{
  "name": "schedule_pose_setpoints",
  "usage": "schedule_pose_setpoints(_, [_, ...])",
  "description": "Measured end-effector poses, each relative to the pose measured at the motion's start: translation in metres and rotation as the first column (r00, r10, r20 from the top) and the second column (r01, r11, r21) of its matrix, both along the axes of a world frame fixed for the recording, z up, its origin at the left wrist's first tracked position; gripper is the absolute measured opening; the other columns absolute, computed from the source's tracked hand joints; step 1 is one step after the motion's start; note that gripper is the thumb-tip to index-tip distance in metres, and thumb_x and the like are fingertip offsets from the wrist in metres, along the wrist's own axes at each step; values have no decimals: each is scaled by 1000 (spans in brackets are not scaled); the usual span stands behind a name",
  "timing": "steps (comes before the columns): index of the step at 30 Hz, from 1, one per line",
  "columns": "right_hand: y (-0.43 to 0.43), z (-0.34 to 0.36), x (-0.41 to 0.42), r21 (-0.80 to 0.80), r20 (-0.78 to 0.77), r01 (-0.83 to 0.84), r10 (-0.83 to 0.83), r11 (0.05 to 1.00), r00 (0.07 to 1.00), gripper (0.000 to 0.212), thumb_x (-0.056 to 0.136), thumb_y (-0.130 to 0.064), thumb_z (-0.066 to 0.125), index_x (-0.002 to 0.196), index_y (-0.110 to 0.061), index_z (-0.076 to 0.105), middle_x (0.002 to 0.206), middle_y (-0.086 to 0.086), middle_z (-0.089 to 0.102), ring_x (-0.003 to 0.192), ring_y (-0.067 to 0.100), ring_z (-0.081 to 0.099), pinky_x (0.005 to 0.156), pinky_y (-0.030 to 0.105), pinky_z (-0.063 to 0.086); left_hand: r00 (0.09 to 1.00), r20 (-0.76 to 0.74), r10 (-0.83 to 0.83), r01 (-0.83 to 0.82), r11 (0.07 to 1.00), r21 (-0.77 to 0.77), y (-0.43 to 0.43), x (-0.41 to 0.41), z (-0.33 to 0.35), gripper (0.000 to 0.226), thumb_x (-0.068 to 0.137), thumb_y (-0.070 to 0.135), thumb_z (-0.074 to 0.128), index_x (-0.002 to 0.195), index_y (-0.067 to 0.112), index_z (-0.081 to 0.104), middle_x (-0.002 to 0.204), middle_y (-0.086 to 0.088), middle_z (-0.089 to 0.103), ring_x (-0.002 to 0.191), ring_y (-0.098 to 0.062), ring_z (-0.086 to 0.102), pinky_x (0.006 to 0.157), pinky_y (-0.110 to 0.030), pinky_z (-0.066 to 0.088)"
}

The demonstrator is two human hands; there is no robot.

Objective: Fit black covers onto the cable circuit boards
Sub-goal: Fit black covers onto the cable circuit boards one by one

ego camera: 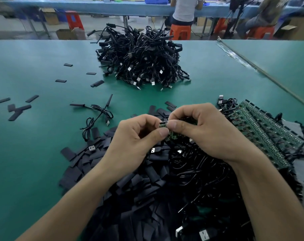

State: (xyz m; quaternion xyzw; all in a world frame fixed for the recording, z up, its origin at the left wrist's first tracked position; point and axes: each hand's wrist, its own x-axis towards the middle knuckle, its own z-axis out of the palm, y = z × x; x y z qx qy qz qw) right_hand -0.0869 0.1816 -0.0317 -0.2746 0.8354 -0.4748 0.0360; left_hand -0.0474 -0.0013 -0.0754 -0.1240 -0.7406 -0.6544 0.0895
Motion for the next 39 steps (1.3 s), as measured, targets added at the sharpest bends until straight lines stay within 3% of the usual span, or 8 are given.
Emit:
schedule_pose_setpoints(13, [-2, -2, 3, -360, 345, -66, 198, 931, 918, 14, 81, -27, 71, 75, -15, 74, 70, 0, 70, 62, 6, 62, 59, 15, 48, 949, 216, -229, 119, 896, 429, 7, 5, -4, 17, 75, 32, 74, 76, 15, 73, 77, -13, 60, 70, -22, 56, 62, -28, 52])
schedule_pose_setpoints(17, [6, 4, -1, -99, 84, 309, -302, 946, 950, 14, 84, -28, 77, 71, -25, 74, 68, -11, 73, 63, -1, 65, 66, 15, 51, 985, 147, -86, 9, 890, 457, -7, -3, 4, 13, 81, 33, 68, 78, 21, 73, 84, -5, 72, 79, -17, 67, 74, -30, 57])
schedule_pose_setpoints(20, [17, 10, 0, 137, -261, 653, -608, 745, 750, 11, 86, -34, 74, 75, -33, 71, 71, -17, 67, 85, 10, 68, 86, 34, 50, 997, 82, 5, -53, 805, 591, -21, -8, 11, 14, 91, 29, 60, 83, 18, 66, 86, -4, 73, 85, -20, 71, 81, -38, 58])
schedule_pose_setpoints(23, [17, 12, 1, 312, -323, 720, -644, 620, 694, 5, 90, -32, 70, 88, -34, 73, 85, -7, 66, 90, 21, 56, 89, 39, 34, 994, -23, 111, -71, 771, 633, -24, -7, 21, 13, 95, 27, 56, 84, 19, 60, 74, 2, 69, 69, -14, 69, 78, -38, 58])
schedule_pose_setpoints(29, [24, 9, -4, 401, -170, 682, -681, 612, 712, 11, 94, -22, 65, 95, -27, 75, 105, 5, 72, 103, 30, 62, 101, 48, 47, 929, -139, 343, -166, 722, 671, -41, 3, 55, 16, 106, 23, 43, 91, 19, 46, 67, 11, 55, 55, 1, 47, 51, -15, 41])
schedule_pose_setpoints(34, [25, 10, -1, 405, -399, 777, -672, 481, 624, 27, 90, -24, 70, 118, -28, 70, 123, 11, 59, 120, 36, 47, 102, 48, 35, 854, -29, 519, -420, 721, 551, -74, -1, 69, 15, 105, 24, 44, 90, 26, 47, 64, 15, 47, 46, -2, 27, 40, -14, 21])
schedule_pose_setpoints(36, [18, 15, 6, 324, -464, 749, -593, 577, 658, 32, 89, -22, 72, 121, -25, 69, 124, 9, 58, 116, 31, 48, 100, 41, 35, 872, -38, 487, -420, 788, 451, -69, 0, 65, 15, 102, 25, 52, 91, 29, 61, 66, 15, 53, 45, 0, 30, 37, -12, 24])
schedule_pose_setpoints(39, [-6, 25, 19, 298, -425, 440, -294, 847, 856, 24, 90, -16, 70, 113, -24, 73, 105, -5, 65, 91, 8, 57, 89, 4, 35, 916, -7, 401, -388, 891, 237, -59, -1, 56, 23, 100, 22, 57, 90, 31, 76, 69, 12, 57, 47, -1, 33, 37, -13, 28])
